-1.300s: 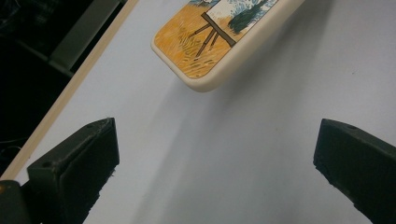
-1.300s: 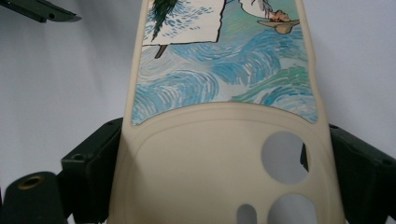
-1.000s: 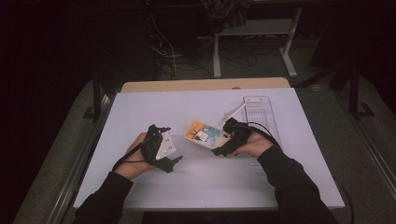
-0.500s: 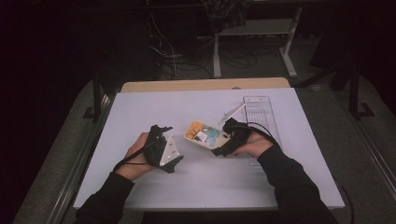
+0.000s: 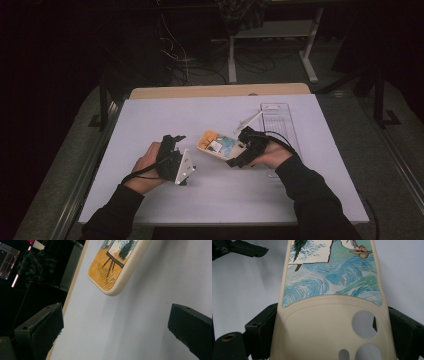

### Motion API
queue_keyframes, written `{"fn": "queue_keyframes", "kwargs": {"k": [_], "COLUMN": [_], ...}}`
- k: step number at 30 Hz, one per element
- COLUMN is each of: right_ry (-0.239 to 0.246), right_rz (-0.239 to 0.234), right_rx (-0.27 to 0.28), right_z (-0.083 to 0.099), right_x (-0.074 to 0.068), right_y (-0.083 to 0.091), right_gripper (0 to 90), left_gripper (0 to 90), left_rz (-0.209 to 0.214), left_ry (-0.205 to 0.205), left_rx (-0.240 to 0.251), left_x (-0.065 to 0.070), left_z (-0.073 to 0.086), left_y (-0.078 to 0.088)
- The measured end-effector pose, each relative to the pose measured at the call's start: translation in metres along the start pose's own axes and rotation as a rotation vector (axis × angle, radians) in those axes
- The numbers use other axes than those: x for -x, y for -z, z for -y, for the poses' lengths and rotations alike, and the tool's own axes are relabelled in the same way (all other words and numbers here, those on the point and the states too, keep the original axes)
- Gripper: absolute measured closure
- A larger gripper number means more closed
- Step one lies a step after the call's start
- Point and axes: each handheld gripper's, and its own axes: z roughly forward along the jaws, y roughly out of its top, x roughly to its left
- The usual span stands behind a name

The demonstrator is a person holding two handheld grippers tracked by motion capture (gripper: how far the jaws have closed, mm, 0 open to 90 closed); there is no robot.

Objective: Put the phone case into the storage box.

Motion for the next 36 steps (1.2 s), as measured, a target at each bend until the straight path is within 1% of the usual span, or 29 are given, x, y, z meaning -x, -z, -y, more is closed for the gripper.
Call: {"fn": "queue_keyframes", "kwargs": {"k": [1, 2, 3, 6, 11, 12, 13, 15, 16, 18, 19, 20, 23, 24, 26, 27, 28, 32, 34, 35, 36], "right_ry": [0.000, -0.005, -0.003, -0.012, -0.010, -0.012, -0.013, -0.010, -0.013, -0.041, -0.042, -0.032, -0.033, -0.043, -0.043, -0.044, -0.047, -0.039, -0.045, -0.040, -0.038], "right_rz": [0.000, -0.004, -0.002, -0.008, -0.005, -0.005, -0.005, -0.004, -0.005, -0.015, -0.015, -0.014, -0.014, -0.016, -0.018, -0.017, -0.017, -0.019, -0.025, -0.021, -0.020], "right_rx": [0.000, -0.003, 0.001, -0.001, 0.002, 0.001, 0.002, 0.003, 0.003, 0.003, 0.003, 0.009, 0.009, 0.004, 0.006, 0.007, 0.010, 0.024, 0.025, 0.029, 0.028], "right_z": [0.000, 0.000, 0.000, 0.000, 0.000, 0.000, 0.000, 0.000, 0.000, -0.001, -0.001, -0.001, -0.001, -0.001, -0.001, -0.001, -0.001, -0.002, -0.003, -0.003, -0.004], "right_x": [0.000, 0.000, 0.000, 0.000, 0.000, 0.000, 0.000, 0.000, 0.000, -0.001, -0.001, -0.001, -0.001, -0.001, -0.001, -0.001, -0.001, 0.000, -0.001, 0.000, -0.001], "right_y": [0.000, 0.000, 0.000, 0.001, 0.001, 0.001, 0.001, 0.001, 0.001, 0.001, 0.001, 0.001, 0.001, 0.001, 0.001, 0.001, 0.001, 0.002, 0.002, 0.001, 0.001], "right_gripper": [9.4, 9.4, 9.4, 9.4, 9.4, 9.4, 9.4, 9.4, 9.4, 9.4, 9.4, 9.4, 9.4, 9.4, 9.5, 9.4, 9.4, 9.4, 9.5, 9.4, 9.5], "left_gripper": [0.0, 0.0, 0.0, 0.0, 0.0, 0.0, 0.0, 0.0, 0.0, 0.0, 0.0, 0.0, 0.0, 0.0, 0.0, 0.0, 0.0, 0.0, 0.0, 0.0, 0.0], "left_rz": [-0.004, -0.014, -0.016, -0.035, -0.058, -0.071, -0.072, -0.082, -0.097, -0.108, -0.119, -0.126, -0.149, -0.154, -0.164, -0.171, -0.173, -0.186, -0.197, -0.207, -0.206], "left_ry": [0.000, -0.012, -0.012, -0.033, -0.079, -0.089, -0.090, -0.108, -0.121, -0.131, -0.144, -0.151, -0.169, -0.170, -0.182, -0.181, -0.186, -0.188, -0.197, -0.201, -0.209], "left_rx": [0.003, -0.001, -0.001, 0.000, -0.016, -0.017, -0.015, -0.019, -0.018, -0.017, -0.018, -0.016, -0.014, -0.012, -0.012, -0.005, -0.010, -0.003, 0.000, 0.001, -0.004], "left_x": [0.001, 0.001, 0.002, 0.003, 0.005, 0.006, 0.007, 0.007, 0.008, 0.009, 0.009, 0.009, 0.011, 0.011, 0.012, 0.013, 0.014, 0.016, 0.017, 0.018, 0.018], "left_z": [0.000, 0.000, 0.000, -0.001, -0.002, -0.002, -0.002, -0.003, -0.003, -0.004, -0.005, -0.005, -0.007, -0.007, -0.008, -0.008, -0.009, -0.012, -0.013, -0.013, -0.014], "left_y": [-0.001, -0.001, -0.001, -0.001, -0.001, -0.001, -0.002, -0.002, -0.001, -0.001, -0.001, -0.001, -0.001, -0.001, -0.001, -0.002, -0.002, -0.003, -0.003, -0.004, -0.004]}}
